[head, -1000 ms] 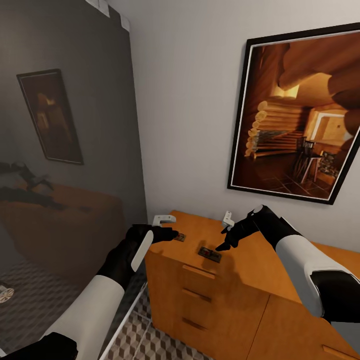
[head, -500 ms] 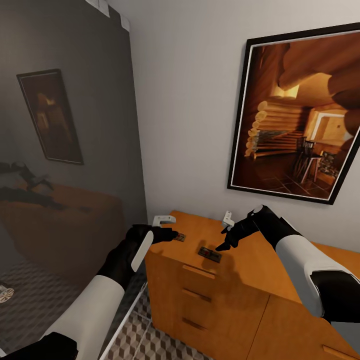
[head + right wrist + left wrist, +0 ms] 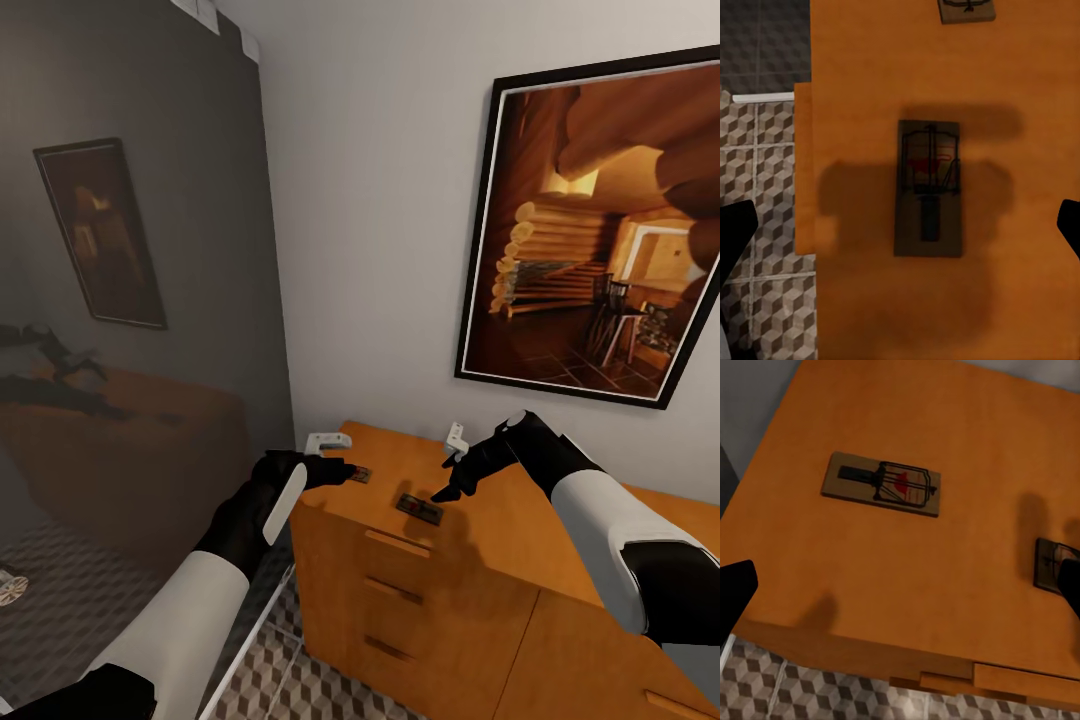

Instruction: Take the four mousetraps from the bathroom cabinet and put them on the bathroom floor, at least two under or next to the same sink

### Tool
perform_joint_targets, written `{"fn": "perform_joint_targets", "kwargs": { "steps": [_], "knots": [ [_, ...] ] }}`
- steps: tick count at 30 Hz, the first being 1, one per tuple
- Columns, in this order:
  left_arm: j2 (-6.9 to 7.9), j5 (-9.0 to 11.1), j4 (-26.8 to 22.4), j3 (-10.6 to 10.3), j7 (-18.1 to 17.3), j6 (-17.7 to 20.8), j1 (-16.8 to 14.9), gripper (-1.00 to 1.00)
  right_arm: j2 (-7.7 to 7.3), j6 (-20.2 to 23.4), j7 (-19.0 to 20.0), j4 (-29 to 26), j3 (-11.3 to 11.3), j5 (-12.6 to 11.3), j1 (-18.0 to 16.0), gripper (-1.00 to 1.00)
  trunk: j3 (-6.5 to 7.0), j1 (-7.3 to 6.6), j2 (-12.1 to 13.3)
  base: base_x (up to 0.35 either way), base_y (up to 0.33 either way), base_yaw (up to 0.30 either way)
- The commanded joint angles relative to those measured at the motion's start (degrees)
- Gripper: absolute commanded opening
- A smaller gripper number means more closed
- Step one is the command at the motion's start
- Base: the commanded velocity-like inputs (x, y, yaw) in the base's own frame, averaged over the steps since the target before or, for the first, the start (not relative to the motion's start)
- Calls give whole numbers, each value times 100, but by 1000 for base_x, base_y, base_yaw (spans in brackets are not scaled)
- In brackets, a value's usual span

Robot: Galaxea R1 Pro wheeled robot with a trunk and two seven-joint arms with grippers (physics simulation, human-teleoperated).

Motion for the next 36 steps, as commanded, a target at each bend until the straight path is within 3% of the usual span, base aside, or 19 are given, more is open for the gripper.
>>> {"fn": "perform_joint_targets", "kwargs": {
  "steps": [1, 36],
  "knots": [
    [0, 0, 1, 1, 0, 1, 0, 100, 0, 0, 0, 6, 0, 1, 0, 100, 0, 0, 0, 0, 15, 0],
    [0, 6, 9, 6, -14, -5, 3, 100, 0, 0, 0, 17, -2, 2, 0, 100, 0, 0, 0, 0, 25, 0]
  ]
}}
